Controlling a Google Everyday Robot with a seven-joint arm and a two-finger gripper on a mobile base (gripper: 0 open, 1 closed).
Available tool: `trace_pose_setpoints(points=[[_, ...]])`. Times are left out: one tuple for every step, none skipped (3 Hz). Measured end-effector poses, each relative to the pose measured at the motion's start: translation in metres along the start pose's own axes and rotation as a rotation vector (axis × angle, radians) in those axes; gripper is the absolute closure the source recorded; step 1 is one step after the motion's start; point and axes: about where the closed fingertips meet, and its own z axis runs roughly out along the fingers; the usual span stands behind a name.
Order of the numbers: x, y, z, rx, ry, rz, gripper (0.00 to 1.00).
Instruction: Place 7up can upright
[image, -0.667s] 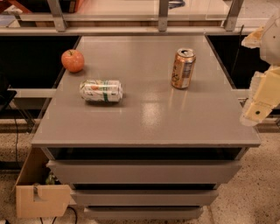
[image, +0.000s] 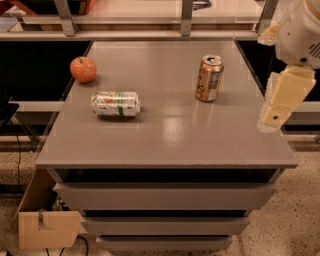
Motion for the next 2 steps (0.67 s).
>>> trace_pose_setpoints(points=[[-0.04, -0.012, 0.014, -0.005, -0.017, -0.088, 0.0], [-0.098, -0.016, 0.047, -0.053, -0.07, -0.167, 0.0]])
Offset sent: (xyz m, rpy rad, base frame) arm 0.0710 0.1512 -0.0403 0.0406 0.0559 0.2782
